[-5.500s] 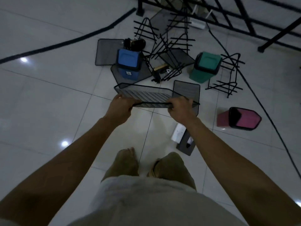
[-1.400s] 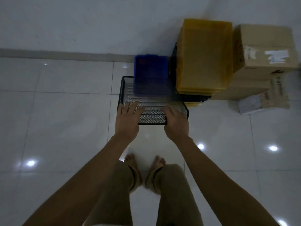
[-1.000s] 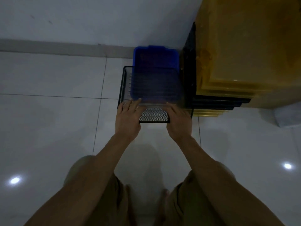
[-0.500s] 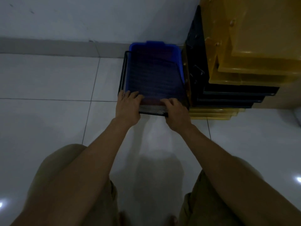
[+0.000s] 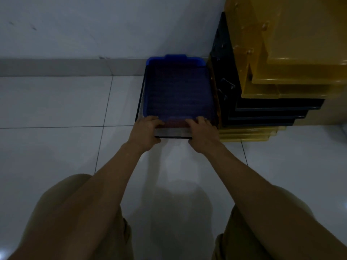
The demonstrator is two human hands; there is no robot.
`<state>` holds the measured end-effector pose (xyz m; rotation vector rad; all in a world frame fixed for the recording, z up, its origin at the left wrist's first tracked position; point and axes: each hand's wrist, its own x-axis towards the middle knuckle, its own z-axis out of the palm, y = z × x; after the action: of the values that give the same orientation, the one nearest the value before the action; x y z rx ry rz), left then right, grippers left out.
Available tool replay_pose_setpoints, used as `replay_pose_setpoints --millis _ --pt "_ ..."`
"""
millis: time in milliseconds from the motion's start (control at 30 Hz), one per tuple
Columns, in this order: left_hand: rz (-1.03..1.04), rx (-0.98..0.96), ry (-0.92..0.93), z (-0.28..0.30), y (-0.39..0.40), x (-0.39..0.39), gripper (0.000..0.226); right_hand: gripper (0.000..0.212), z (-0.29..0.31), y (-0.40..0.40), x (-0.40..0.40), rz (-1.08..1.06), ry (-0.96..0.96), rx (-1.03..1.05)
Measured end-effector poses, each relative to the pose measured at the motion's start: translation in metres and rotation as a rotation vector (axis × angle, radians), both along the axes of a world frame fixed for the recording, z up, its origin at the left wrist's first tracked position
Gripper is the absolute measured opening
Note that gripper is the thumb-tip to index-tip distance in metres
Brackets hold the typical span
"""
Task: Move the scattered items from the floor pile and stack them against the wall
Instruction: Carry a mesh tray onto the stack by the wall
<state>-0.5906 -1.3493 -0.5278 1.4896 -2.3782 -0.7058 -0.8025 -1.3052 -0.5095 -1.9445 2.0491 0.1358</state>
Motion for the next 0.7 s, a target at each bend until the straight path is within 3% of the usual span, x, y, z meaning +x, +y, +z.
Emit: replay_pose_setpoints --millis 500,600,700 --pt "0.124 -0.042 -0.055 -0.002 -0.013 -0.02 0.059 0.039 -0.001 0.001 -0.001 -0.06 -0.018 -0.204" --pt "0.237 -0.146 -0.16 -0.004 -0.013 -0.025 0.046 0.052 -0.002 -0.002 0.002 -0.032 -0.023 -0.124" --pt "0.291 -0.098 -0.151 -0.004 -0.014 -0.032 0.039 0.072 -0.005 -0.007 0.002 -0.025 -0.033 -0.051"
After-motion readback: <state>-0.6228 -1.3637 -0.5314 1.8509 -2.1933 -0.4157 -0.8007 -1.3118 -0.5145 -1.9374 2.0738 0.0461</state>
